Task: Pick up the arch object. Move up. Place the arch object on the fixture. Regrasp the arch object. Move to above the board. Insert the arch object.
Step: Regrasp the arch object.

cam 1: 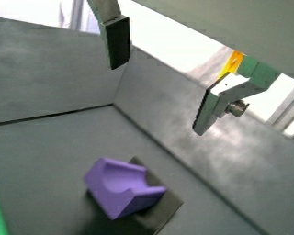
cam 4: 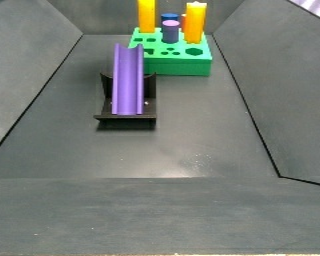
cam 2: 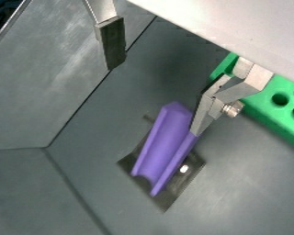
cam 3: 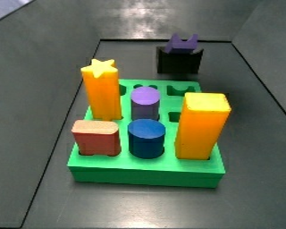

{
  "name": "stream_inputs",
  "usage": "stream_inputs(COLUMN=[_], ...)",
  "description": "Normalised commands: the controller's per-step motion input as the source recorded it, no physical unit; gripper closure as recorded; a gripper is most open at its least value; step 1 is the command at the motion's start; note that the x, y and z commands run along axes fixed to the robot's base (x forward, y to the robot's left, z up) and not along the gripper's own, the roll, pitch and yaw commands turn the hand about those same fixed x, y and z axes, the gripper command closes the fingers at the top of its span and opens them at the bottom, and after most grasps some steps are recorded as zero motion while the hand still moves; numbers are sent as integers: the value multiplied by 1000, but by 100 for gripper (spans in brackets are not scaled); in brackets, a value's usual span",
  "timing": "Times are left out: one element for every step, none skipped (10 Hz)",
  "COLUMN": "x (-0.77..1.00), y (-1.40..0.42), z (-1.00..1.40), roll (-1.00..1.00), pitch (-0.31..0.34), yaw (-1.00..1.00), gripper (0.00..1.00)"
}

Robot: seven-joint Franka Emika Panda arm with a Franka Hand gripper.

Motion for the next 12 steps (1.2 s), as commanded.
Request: stream_inputs(x=[109,107,104,105,107,110,110,100,88,83,35,42], y=[-44,-45,-49,-48,-50,-54,-47,-37,-39,-51,44,44], z=[-5,-8,-3,-9,-11,-10,-5,3,-3,-8,-1000,-1000], roll=[1000,1000,1000,941,751,496,325,225,178,156,115,110], pitch=[161,193,219,229,205,166,131,89,48,8,17,1], yaw=[82,114,150,192,216,237,250,251,243,223,210,177], gripper=[0,0,0,0,0,0,0,0,0,0,0,0])
